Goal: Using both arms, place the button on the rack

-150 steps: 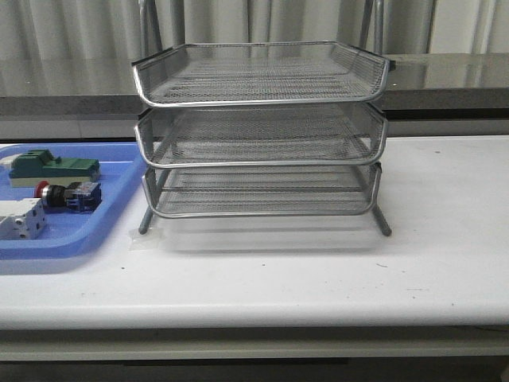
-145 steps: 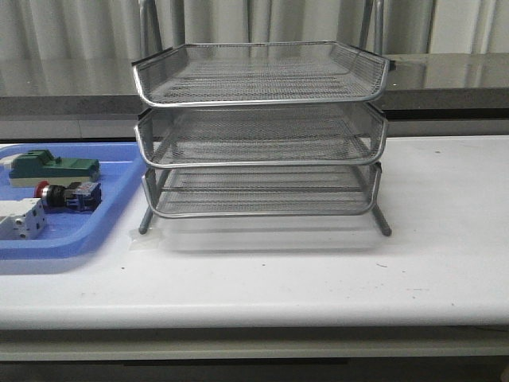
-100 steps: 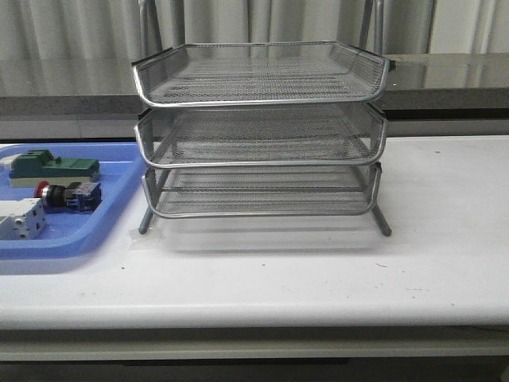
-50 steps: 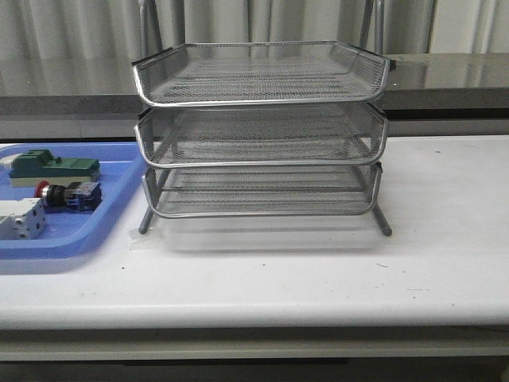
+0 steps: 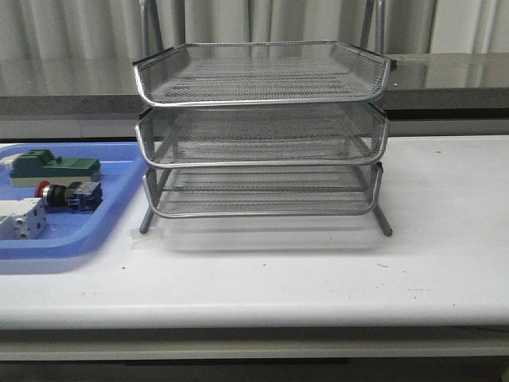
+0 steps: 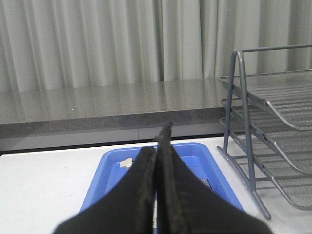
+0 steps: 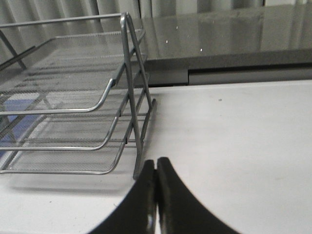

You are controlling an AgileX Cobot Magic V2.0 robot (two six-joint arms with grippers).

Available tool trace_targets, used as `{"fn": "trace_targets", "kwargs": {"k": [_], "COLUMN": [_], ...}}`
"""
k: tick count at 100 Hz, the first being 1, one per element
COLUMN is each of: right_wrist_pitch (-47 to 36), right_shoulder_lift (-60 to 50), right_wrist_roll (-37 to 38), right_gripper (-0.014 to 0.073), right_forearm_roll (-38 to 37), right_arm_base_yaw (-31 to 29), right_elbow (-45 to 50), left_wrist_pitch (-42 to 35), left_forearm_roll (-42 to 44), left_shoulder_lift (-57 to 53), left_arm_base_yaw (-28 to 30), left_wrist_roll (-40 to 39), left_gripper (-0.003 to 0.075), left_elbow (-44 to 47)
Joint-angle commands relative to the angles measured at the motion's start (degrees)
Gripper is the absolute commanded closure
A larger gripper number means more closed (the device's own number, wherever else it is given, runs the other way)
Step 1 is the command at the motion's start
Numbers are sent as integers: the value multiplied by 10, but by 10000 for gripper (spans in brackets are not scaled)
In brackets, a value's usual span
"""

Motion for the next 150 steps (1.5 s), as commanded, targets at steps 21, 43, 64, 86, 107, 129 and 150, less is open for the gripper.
{"fn": "trace_targets", "kwargs": {"k": [21,43,64,86,107,129,150], "right_wrist_pitch": [61,60,50,7,-68,-99,-106], "right_shoulder_lift": [187,292,392,467,536,611,649], "right_wrist_roll": [0,0,-31,-100,-124,-124,-124], "right_gripper": [654,654,602,295,250,254,254], "right_forearm_roll": [30,154,260,375,451,479,480], "right_arm_base_yaw": [-4,-4,1,32,68,73,73], "right_elbow": [-156,-167,-167,-167,-167,-175,-210], "left_wrist_pitch": [-45,-45,-45,-45,-45,-45,-45], "left_forearm_roll": [-1,-1,-1,-1,-1,-1,-1], "left_shoulder_lift": [-18,-18,-18,-18,-18,-18,-18], "left_arm_base_yaw": [1,1,1,1,1,1,1], "left_wrist_roll": [-4,-4,-4,-4,-4,-4,-4], "left_gripper": [741,741,741,741,741,741,741], "left_elbow": [19,19,19,19,19,19,19]}}
